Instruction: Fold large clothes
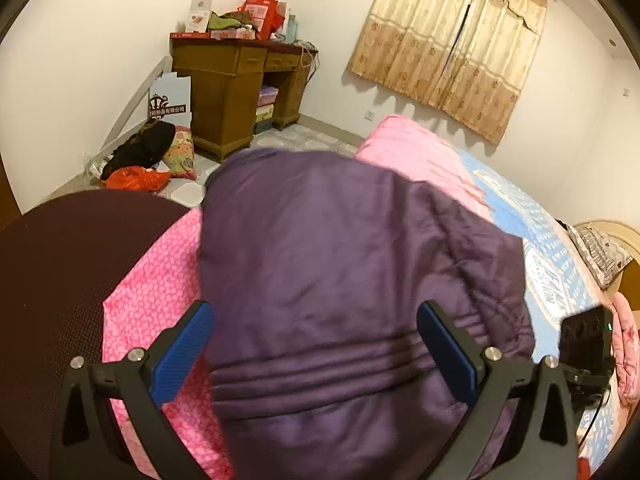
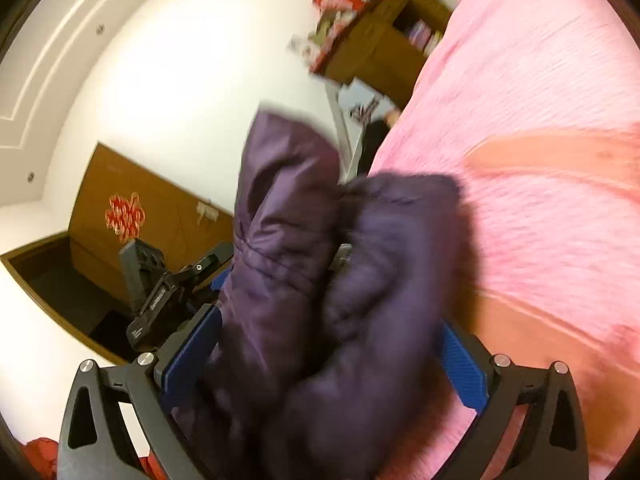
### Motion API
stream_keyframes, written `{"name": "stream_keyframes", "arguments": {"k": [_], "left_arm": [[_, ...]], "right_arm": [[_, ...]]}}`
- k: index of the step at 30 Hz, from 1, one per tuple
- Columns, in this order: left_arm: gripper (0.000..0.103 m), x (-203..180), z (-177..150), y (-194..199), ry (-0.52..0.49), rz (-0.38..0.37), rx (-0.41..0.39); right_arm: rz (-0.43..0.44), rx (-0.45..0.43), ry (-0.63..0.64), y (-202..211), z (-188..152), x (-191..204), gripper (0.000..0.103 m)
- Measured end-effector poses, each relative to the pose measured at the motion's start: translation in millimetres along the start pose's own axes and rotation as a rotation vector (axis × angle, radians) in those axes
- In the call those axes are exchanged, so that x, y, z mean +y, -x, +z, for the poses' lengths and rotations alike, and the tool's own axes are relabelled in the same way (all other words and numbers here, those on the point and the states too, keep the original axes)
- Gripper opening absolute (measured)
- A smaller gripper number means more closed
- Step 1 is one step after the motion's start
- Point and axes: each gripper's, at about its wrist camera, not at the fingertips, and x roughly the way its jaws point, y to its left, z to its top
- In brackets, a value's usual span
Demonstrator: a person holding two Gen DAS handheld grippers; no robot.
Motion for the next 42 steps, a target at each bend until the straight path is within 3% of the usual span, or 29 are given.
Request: {"name": "stream_keyframes", "arguments": {"k": [2, 3, 5, 8, 12, 15, 18, 21, 24, 26, 28, 35, 38, 42], "left_arm": [[0.103, -2.9, 2.7, -2.9, -0.017, 0.004, -0.009], [0.103, -5.5, 1.3, -3.2, -0.034, 0.011, -0.009], [0.103, -11.1, 0.8, -6.5, -0.066, 0.043, -0.012], [0.103, -12.0, 4.0, -8.7, -0.086, 0.063, -0.009], [0.103, -15.2, 8.5, 1.8, -0.097, 0.049, -0.03], [0.103, -24.6, 15.0, 4.4, -0.152, 0.05, -0.061], [0.102, -37.1, 16.3, -0.2, -0.217, 0.077, -0.101], [0.099, -39.2, 17.6, -14.0, -0.236, 0.031, -0.056], [0.099, -50.4, 18.7, -26.7, -0.282, 0.007, -0.004], [0.103, -61.4, 15.4, -44.1, -0.313, 0.002, 0.068], [0.103, -71.1, 6.5, -58.5, -0.358, 0.028, 0.095], [0.103, -83.7, -2.5, -67.0, -0.397, 0.053, 0.091], [0.103, -84.5, -3.8, -65.4, -0.41, 0.069, 0.082], [0.103, -96.6, -10.0, -68.2, -0.426, 0.095, 0.09]], "right_arm": [[-0.065, -0.149, 0.034, 30.8, -2.6, -5.0, 0.1], [-0.093, -0.17, 0.041, 35.6, -3.6, -7.4, 0.072], [-0.131, -0.139, 0.021, 28.4, -1.0, -14.5, 0.028], [-0.236, -0.053, 0.036, 3.2, 4.3, -15.4, 0.028], [-0.161, -0.016, 0.046, -17.2, 7.2, -7.8, 0.028], [-0.144, 0.032, 0.159, -35.6, 3.8, 19.5, 0.028], [-0.125, 0.0, 0.206, -39.7, 9.3, 30.0, 0.028], [-0.168, 0.112, 0.203, -78.9, 11.2, 17.6, 0.028], [-0.054, 0.143, 0.093, -90.1, 14.1, -14.3, 0.025], [-0.025, 0.136, 0.037, -82.2, 10.9, -28.4, 0.025], [-0.058, 0.129, 0.026, -71.1, 9.5, -32.1, 0.025], [-0.08, 0.086, -0.069, -9.2, -5.7, -51.7, 0.022], [-0.237, -0.004, 0.011, 46.3, -11.8, -33.4, 0.025], [-0.081, -0.107, 0.168, 101.4, -33.7, 34.7, 0.025]]}}
